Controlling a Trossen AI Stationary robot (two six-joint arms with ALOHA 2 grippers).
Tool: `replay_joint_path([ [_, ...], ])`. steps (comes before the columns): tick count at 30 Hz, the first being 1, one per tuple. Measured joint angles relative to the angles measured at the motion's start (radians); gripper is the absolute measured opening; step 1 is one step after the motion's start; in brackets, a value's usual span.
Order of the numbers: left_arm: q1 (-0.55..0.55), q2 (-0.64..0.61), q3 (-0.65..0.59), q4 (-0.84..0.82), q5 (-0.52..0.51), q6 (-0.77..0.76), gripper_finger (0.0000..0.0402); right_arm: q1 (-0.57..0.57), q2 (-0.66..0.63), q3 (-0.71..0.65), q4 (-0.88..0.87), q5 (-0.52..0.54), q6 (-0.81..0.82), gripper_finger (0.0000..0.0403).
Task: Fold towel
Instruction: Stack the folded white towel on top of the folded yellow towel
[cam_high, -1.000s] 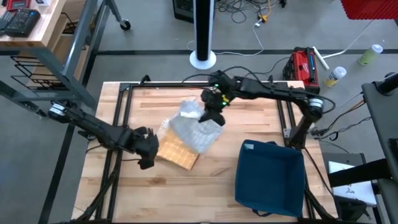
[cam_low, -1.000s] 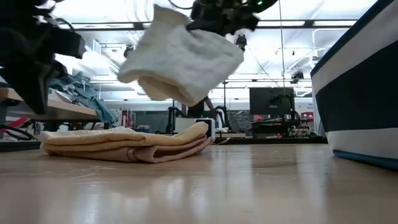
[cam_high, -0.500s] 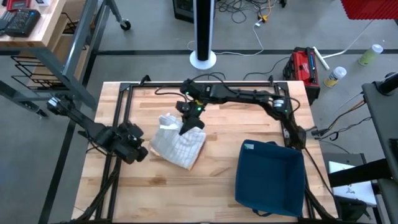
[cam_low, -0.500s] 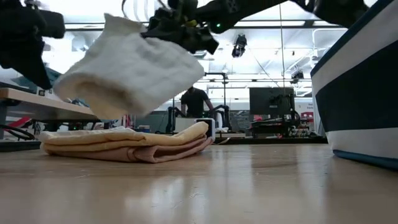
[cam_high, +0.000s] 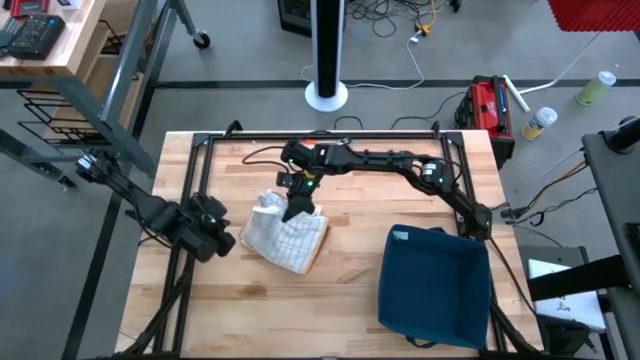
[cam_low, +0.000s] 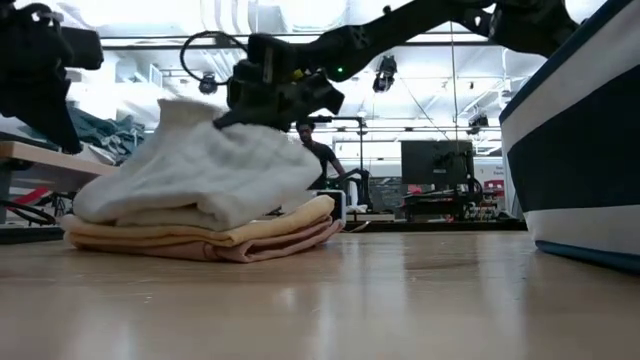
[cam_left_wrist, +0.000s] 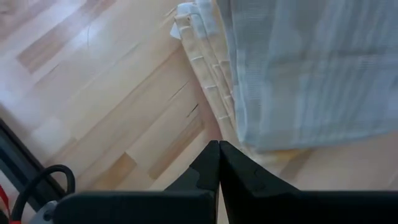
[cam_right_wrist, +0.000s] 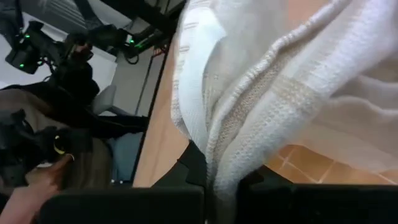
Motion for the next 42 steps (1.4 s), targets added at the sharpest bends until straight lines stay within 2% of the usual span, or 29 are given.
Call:
replay_joint_path([
  [5,0.000,0.025,-0.021,0.001,-0.001,-0.014,0.0000,-0.001,0.013,0.000,-0.017,0.098,-0.023,0.0011],
  [10,0.001,0.043,-0.050,0.023,0.001,-0.029,0.0000,-0.001,0.013,0.000,-0.056,0.363,-0.086,0.0013],
  [13,0.001,0.051,-0.064,0.038,0.002,-0.035,0.0000,0.003,0.012,0.000,-0.087,0.462,-0.116,0.0044],
  [19,0.001,0.077,-0.068,0.049,0.001,-0.062,0.0000,0.014,0.009,0.000,-0.134,0.544,-0.156,0.0127],
  [25,0.001,0.120,-0.069,0.144,0.000,-0.032,0.0000,0.016,0.005,0.000,-0.138,0.543,-0.168,0.0173],
  [31,0.002,0.210,-0.070,0.285,-0.018,0.024,0.0000,0.018,0.000,0.005,-0.179,0.571,-0.201,0.0189],
  [37,0.026,0.315,-0.069,0.441,-0.073,0.157,0.0000,0.018,-0.007,0.097,-0.371,0.770,-0.287,0.0187],
  [42,0.120,0.417,-0.061,0.500,-0.079,0.210,0.0000,0.018,-0.021,0.154,-0.424,0.916,-0.355,0.0179],
])
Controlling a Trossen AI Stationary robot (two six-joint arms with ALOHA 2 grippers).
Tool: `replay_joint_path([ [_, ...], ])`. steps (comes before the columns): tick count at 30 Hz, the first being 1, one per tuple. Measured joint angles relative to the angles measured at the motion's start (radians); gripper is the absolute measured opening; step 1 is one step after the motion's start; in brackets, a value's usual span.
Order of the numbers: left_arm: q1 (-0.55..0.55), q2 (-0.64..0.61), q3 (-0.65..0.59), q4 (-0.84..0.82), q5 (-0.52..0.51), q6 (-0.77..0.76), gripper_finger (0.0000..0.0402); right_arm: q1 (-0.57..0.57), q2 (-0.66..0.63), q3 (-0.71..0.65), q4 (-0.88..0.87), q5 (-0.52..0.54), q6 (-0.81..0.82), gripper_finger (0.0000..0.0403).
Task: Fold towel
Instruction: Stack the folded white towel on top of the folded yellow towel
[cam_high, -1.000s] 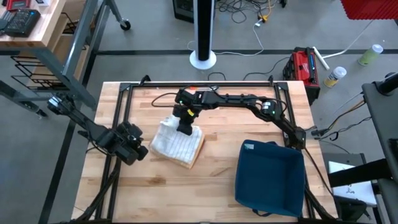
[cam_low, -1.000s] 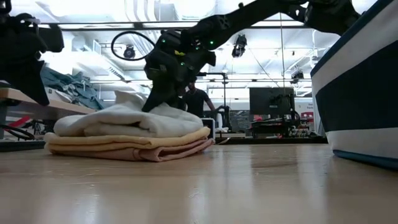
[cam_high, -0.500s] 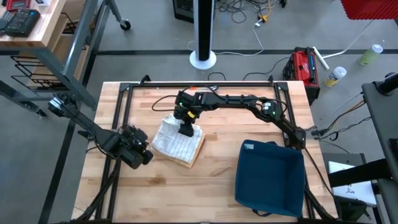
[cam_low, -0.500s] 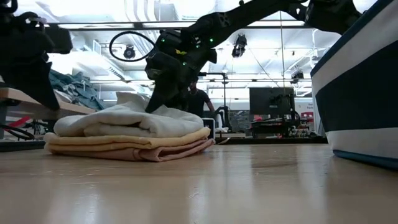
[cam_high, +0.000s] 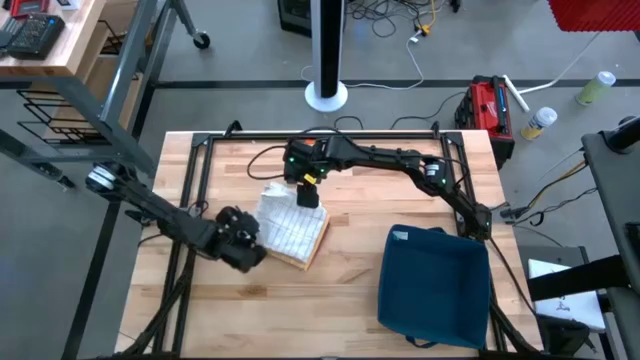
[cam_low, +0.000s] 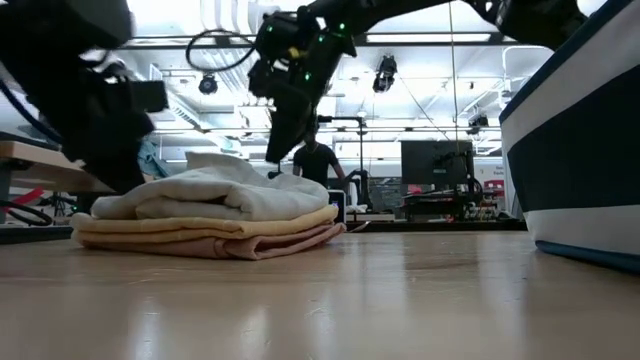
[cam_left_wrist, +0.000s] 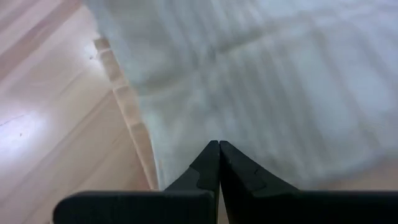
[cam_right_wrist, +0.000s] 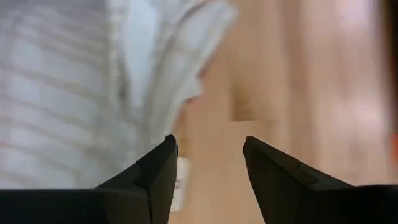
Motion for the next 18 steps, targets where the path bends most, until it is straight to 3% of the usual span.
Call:
replay_joint_path([
  [4,0.082,0.066,0.000,0.080,-0.002,0.065,0.0000,-0.001,-0.029,0.013,0.000,0.032,-0.034,0.0167],
  [11,0.145,0.059,0.000,0.173,-0.037,0.163,0.0000,0.014,-0.054,-0.001,-0.020,-0.259,-0.062,0.0126],
  [18,0.145,-0.038,0.000,0.245,-0.026,0.266,0.0000,0.033,-0.053,-0.096,-0.011,-0.404,-0.100,0.0061],
])
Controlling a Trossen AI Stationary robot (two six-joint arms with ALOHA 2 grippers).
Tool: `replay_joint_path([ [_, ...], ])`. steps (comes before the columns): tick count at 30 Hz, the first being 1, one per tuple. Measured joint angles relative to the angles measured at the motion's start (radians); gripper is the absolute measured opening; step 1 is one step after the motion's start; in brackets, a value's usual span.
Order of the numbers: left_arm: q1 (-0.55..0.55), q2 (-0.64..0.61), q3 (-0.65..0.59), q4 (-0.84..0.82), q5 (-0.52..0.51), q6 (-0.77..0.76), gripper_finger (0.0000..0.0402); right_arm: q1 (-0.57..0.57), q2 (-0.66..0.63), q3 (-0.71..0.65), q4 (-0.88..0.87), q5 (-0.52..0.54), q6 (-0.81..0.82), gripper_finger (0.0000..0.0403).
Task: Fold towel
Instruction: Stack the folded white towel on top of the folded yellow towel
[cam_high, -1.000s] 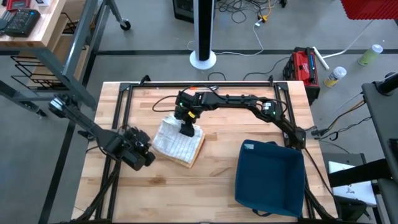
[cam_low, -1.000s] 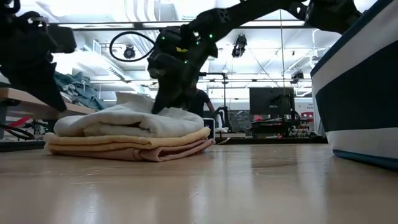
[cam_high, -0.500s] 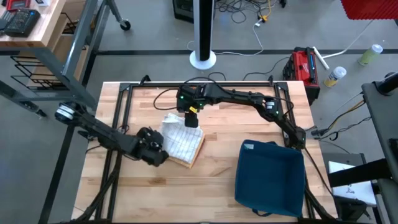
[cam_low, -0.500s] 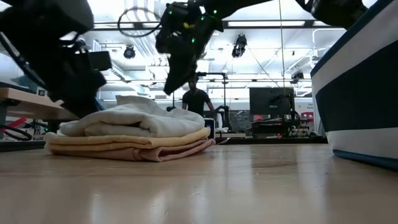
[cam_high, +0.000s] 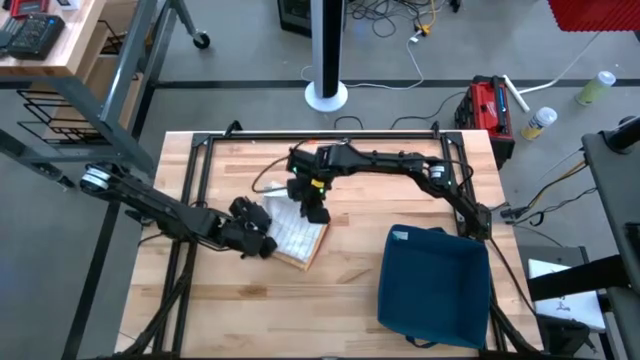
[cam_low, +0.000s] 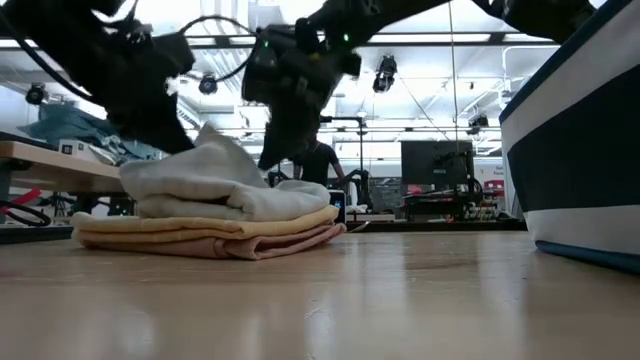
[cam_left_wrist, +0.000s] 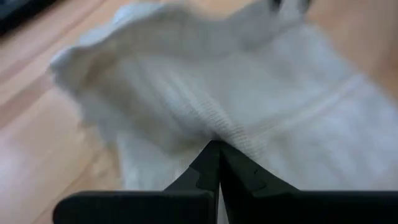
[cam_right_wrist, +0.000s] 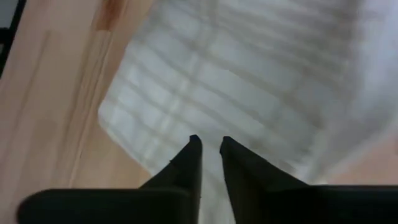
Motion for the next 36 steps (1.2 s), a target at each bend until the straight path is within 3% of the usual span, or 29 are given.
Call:
replay_joint_path([
  [5,0.008,-0.009,-0.001,0.162,0.043,0.225,0.0000,0.027,0.000,-0.129,0.143,0.004,0.022,0.0011],
  [10,0.045,0.058,-0.002,0.247,0.114,0.277,0.0000,0.031,0.001,-0.243,0.268,0.012,0.083,0.0007],
  [17,0.065,0.152,0.011,0.114,0.110,0.121,0.0000,0.033,0.000,-0.343,0.352,0.009,0.137,0.0001],
  [24,0.064,0.064,0.052,-0.169,0.069,-0.026,0.0000,0.035,0.000,-0.348,0.356,0.009,0.139,0.0001],
  [32,0.081,-0.042,0.050,-0.356,-0.004,-0.198,0.0000,0.036,-0.001,-0.325,0.353,0.012,0.139,0.0001],
  [36,0.080,-0.089,0.058,-0.358,-0.005,-0.216,0.0000,0.036,-0.002,-0.317,0.349,0.013,0.137,0.0002],
])
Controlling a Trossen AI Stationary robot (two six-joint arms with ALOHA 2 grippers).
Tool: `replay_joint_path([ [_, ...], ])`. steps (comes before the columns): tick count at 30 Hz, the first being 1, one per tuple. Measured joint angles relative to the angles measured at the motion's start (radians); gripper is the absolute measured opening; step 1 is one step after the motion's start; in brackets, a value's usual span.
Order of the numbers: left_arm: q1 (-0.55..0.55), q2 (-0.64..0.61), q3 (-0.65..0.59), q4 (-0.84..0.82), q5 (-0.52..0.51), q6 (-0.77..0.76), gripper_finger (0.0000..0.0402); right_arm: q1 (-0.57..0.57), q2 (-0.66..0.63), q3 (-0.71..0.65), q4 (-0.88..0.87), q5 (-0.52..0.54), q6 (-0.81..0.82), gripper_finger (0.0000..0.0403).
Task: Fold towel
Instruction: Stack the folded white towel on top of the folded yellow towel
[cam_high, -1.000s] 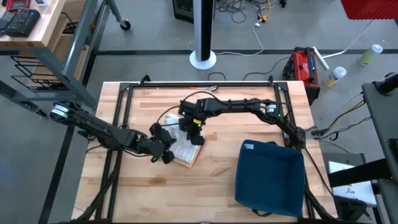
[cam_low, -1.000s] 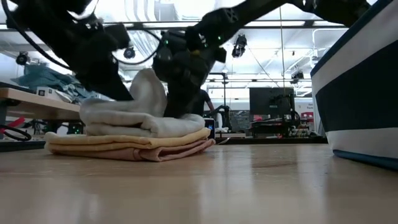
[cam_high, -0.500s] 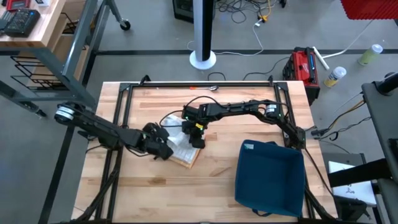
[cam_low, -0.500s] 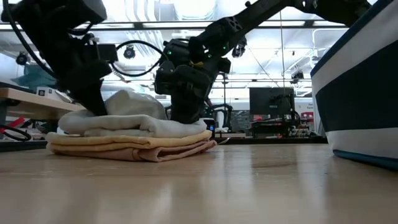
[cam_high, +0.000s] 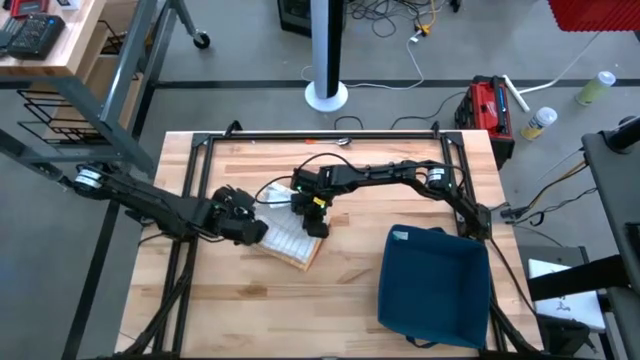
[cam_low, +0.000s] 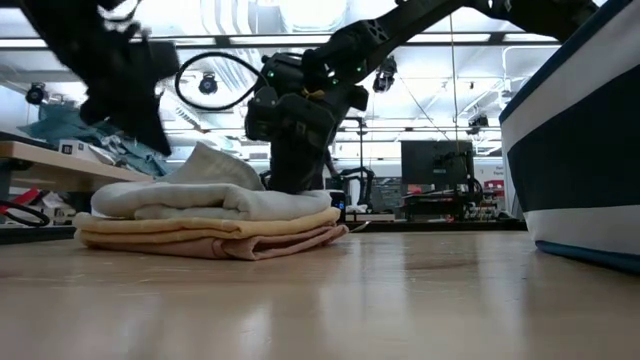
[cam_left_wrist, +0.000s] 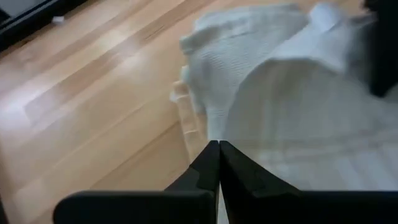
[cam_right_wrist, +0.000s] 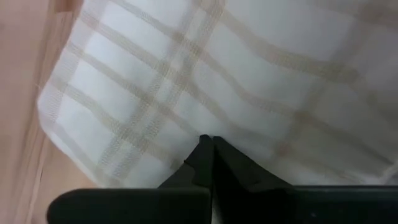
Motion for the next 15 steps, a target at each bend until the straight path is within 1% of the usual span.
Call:
replay_joint_path([
  [2,-0.001,-0.014,0.022,0.008,0.015,0.029,0.0000,0.000,-0.005,0.000,0.005,0.000,-0.007,0.0001],
  [4,-0.005,-0.026,0.046,0.053,0.044,0.105,0.0000,0.000,-0.012,0.001,0.006,0.000,-0.013,0.0001],
  [8,-0.004,-0.020,0.060,0.268,0.123,0.326,0.0000,0.000,-0.028,0.001,0.014,0.001,-0.018,0.0002],
  [10,0.003,0.004,0.059,0.362,0.127,0.409,0.0000,0.000,-0.038,0.001,0.016,0.000,-0.022,0.0002],
  [12,0.014,0.040,0.055,0.390,0.126,0.449,0.0000,0.000,-0.044,0.001,0.014,0.001,-0.024,0.0002],
  [15,0.034,0.113,0.047,0.391,0.127,0.453,0.0000,0.000,-0.059,0.001,-0.001,0.003,-0.025,0.0002],
])
